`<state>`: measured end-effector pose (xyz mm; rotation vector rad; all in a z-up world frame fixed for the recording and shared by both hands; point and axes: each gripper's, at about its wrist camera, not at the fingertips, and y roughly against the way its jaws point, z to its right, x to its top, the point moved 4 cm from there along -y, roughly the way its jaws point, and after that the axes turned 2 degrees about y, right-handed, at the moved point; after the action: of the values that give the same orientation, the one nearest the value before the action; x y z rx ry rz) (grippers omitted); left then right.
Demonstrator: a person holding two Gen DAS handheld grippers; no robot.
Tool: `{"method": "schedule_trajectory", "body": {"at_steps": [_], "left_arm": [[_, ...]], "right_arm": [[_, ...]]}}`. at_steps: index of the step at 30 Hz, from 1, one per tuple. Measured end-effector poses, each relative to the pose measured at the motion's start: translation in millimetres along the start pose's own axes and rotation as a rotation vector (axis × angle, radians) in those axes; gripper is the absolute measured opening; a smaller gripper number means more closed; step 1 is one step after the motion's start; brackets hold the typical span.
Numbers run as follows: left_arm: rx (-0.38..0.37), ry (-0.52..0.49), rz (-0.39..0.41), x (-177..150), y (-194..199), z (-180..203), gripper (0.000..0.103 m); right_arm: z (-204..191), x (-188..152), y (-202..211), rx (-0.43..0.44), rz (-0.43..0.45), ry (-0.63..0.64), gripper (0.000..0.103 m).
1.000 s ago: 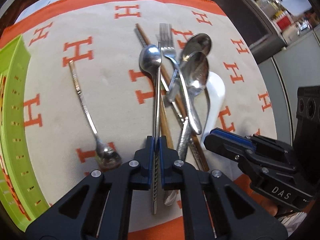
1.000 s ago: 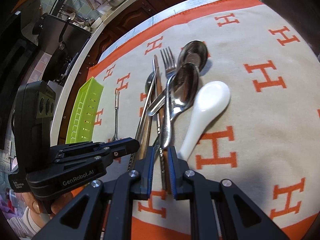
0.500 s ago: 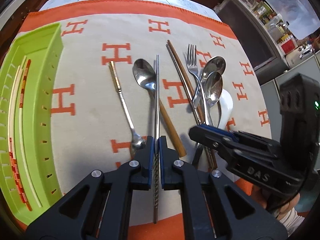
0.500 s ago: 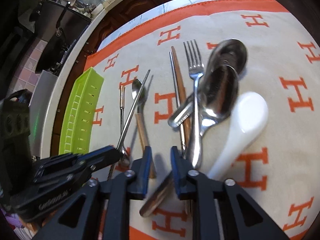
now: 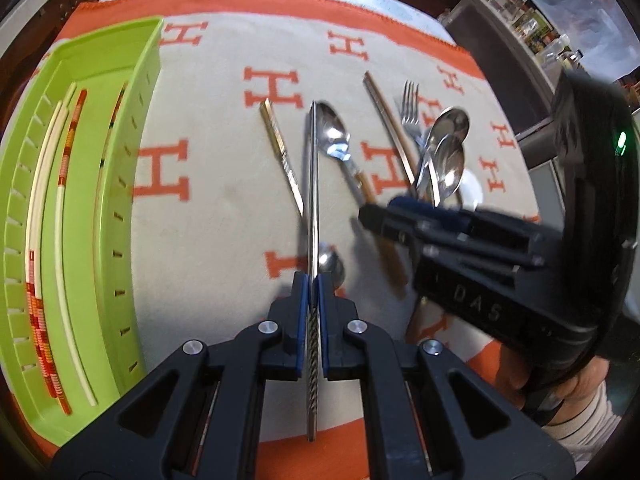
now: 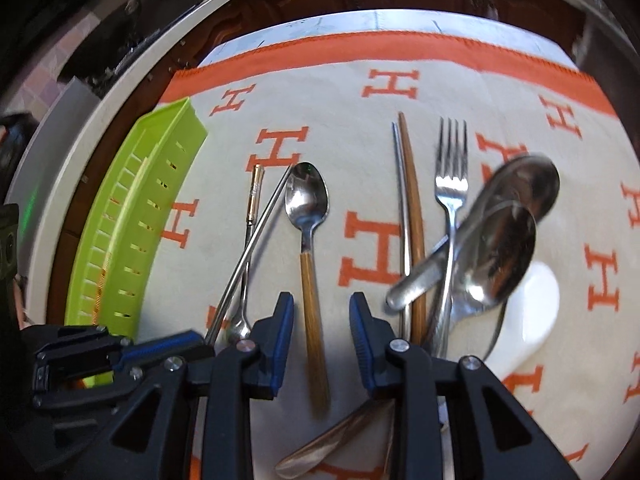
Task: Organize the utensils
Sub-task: 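Grasp a twisted metal chopstick with the left tool while the right grasps a wooden-handled spoon, then carry the chopstick and spoon into the green tray and open both tools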
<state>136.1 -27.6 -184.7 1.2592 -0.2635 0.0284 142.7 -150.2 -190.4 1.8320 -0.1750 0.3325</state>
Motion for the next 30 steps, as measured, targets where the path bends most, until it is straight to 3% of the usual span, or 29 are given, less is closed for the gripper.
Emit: {"method": "schedule_trajectory", "body": {"at_steps": [7, 19, 22, 24, 25, 27, 28, 29, 30], "left_arm": [[0.063, -0.013, -0.039, -15.1, -8.1, -10.0, 0.003], [0.179, -0.081, -0.155, -11.4, -19.4, 4.2, 0.005], [0.165, -0.104, -0.189, -6.9, -24.1, 13.5, 0.018], [0.139, -0.123, -0.202, -5.8, -27.1, 21.6, 0.035], [0.147, -0.139, -0.201, -5.9, -28.2, 25.0, 0.035], [0.161, -0.140, -0.196, -4.8, -28.7, 28.9, 0.032], [0.184, -0.142, -0.186, -3.2, -27.9, 28.6, 0.024], [0.208, -0.141, -0.176, -2.1, -29.0, 25.2, 0.005], [0.202, -0.118, -0.172, 0.2, -27.8, 20.3, 0.004]], "right_arm": [[-9.9, 6.0, -4.5, -0.081, -0.019, 0.076, 0.027], [-13.8, 8.3, -6.4, -0.106, -0.043, 0.104, 0.027], [-16.9, 10.3, -9.1, -0.109, -0.044, 0.109, 0.027], [-18.4, 9.5, -9.8, -0.114, -0.043, 0.117, 0.027], [-19.9, 9.6, -10.4, -0.122, -0.042, 0.130, 0.027], [-21.2, 8.9, -11.2, -0.129, -0.039, 0.134, 0.022], [-21.3, 9.0, -11.3, -0.144, -0.036, 0.144, 0.017], [-21.1, 8.8, -11.5, -0.146, -0.035, 0.143, 0.015], [-19.4, 9.2, -11.3, -0.136, -0.035, 0.132, 0.009]]}}
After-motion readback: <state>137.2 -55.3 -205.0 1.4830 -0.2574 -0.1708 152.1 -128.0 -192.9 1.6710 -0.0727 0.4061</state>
